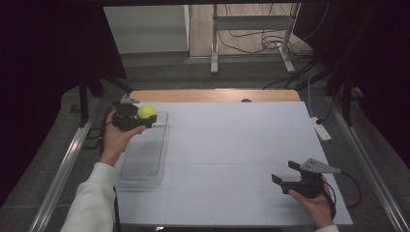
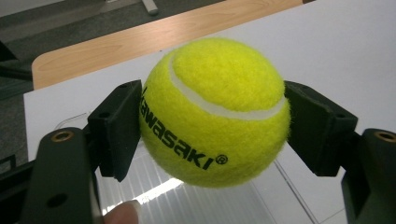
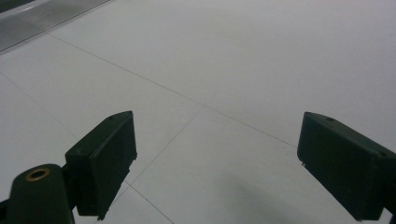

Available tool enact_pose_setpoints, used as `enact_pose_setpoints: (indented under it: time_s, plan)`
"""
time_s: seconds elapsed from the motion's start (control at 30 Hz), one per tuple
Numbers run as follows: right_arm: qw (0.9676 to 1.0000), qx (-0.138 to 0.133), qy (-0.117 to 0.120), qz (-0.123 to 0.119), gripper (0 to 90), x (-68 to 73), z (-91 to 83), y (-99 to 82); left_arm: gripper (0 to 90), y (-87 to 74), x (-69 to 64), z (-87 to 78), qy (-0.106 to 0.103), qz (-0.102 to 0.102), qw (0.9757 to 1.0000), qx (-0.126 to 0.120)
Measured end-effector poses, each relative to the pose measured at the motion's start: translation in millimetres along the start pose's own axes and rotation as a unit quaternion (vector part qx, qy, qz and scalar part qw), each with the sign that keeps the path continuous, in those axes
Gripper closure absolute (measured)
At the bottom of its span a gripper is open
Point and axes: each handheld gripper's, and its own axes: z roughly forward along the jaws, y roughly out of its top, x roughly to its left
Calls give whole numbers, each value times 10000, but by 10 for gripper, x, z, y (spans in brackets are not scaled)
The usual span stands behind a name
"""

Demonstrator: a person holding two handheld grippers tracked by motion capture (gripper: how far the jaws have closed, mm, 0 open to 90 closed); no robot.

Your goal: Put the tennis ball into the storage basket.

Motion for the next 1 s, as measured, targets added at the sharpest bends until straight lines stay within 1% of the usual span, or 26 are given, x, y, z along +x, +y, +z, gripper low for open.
enact_pose_setpoints:
  time_s: [0.4, 0.5, 0.6, 1.0]
  plan:
    - [10000, -1, 4, 5, 119, -2, -2, 0, 255, -17, 126, 9, 192, -144, 9997, 40]
    - [10000, -13, -3, 18, 120, -9, -5, -2, 255, -29, 159, 33, 252, -157, 9995, 90]
    - [10000, -5, -3, 16, 120, -8, -3, -4, 255, -35, 204, 65, 288, -228, 9993, 117]
    - [10000, 7, 1, 24, 119, -9, 0, -9, 255, -60, 305, 151, 417, -343, 9982, 243]
